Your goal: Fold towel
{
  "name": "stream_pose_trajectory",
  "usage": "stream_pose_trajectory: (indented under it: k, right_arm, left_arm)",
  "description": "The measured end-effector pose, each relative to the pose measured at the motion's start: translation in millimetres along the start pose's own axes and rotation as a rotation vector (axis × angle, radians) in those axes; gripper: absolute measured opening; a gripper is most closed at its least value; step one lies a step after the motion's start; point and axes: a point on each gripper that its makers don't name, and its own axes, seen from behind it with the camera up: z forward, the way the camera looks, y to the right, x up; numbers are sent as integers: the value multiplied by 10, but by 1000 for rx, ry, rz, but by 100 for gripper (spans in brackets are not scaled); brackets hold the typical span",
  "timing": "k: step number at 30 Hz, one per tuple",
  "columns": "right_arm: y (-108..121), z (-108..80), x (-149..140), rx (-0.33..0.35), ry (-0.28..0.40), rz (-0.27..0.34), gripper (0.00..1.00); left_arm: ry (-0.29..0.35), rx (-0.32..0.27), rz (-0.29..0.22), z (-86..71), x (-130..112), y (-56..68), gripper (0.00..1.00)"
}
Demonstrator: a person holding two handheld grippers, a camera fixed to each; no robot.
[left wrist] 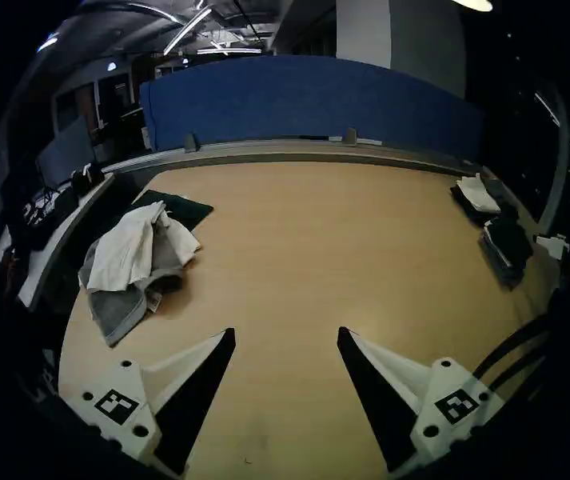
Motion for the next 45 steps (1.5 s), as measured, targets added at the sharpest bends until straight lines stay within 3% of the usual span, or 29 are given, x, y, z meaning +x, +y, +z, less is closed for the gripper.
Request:
stream_pose_trajectory:
  k: [10, 15, 18, 27, 36, 39, 45]
  right_arm:
    - [-154, -188, 498, -8, 232, 8, 100]
    - [-271, -378, 852, -20, 397, 27, 100]
    - [-376, -474, 973, -13, 462, 34, 100]
    - [-547, -565, 1040, 15, 498, 54, 100]
    - [-692, -618, 1022, 21, 482, 65, 100]
    - [-745, -641, 1031, 23, 480, 51, 100]
    - [-852, -659, 1060, 35, 471, 38, 100]
  left_arm:
    - [46, 1, -22, -41, 61, -44, 95]
    - [105, 1, -38, -66, 184, -55, 95]
    - [155, -3, -42, -99, 304, -41, 95]
    - [378, 10, -46, -310, 836, -72, 95]
    - [620, 63, -84, -684, 1452, -297, 95]
    - [661, 55, -80, -753, 1563, -283, 95]
    - [689, 41, -61, -735, 1622, -257, 95]
